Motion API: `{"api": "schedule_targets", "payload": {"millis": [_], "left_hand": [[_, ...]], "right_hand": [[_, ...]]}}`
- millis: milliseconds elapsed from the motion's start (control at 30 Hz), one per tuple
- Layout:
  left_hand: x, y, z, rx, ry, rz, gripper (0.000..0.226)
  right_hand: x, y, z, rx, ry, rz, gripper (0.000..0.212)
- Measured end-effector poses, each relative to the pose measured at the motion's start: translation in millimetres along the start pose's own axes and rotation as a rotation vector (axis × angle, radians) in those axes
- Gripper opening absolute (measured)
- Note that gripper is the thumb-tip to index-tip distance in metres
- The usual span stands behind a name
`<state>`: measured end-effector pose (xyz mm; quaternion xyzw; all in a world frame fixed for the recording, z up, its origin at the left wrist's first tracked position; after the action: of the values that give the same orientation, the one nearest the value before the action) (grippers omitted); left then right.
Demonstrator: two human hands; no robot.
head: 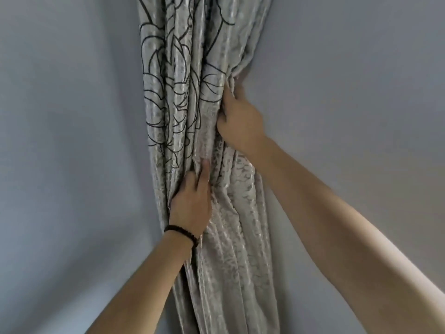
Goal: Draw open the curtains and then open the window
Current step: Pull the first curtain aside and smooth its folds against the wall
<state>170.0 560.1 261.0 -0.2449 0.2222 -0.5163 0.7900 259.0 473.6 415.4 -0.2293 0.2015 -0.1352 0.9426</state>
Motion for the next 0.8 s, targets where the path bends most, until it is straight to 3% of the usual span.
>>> {"api": "schedule_targets", "payload": {"millis": [133,233,300,400,467,567,633,700,767,800], "left_hand": [[-26,30,-4,-0.018,0.168,0.288,0.067],[-26,31,3,-0.045,0.089,0.117,0.078],[-19,32,6,-0.026,0.114,0.153,0.081],[-13,38,10,-0.094,0.156,0.148,0.083],[-6,43,6,-0.166,0.167,0.095,0.084],[5,39,6,-0.165,0.217,0.023,0.081],[15,19,0,-0.062,0.285,-0.016,0.077],[24,-6,-16,0.221,0.324,-0.014,0.066],[23,-27,-31,0.484,0.242,0.012,0.063],[16,-31,-31,0.518,0.168,0.019,0.069]], "right_hand": [[-15,66,17,-0.054,0.039,0.008,0.071],[-6,71,17,-0.039,0.061,0.014,0.067],[3,59,16,-0.079,0.037,0.043,0.065],[17,30,7,-0.112,0.115,0.232,0.049],[18,8,-7,-0.037,0.209,0.387,0.042],[3,-28,-28,0.229,0.184,0.548,0.081],[-14,-36,-36,0.258,0.18,0.555,0.102],[-25,-31,-35,0.187,0.204,0.46,0.119],[-25,-27,-32,0.191,0.196,0.38,0.122],[-21,-26,-29,0.217,0.176,0.369,0.117]]}}
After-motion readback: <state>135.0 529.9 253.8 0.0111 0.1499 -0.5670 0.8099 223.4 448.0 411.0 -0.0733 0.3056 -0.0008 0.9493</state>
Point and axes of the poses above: each hand's wrist, its own z-axis towards the middle knuckle, its own y-axis out of the palm, x = y × z, the point moved 7 cm from there along z, towards the middle knuckle, and after that the axes turned 10 degrees about z, right-handed, at the moved point
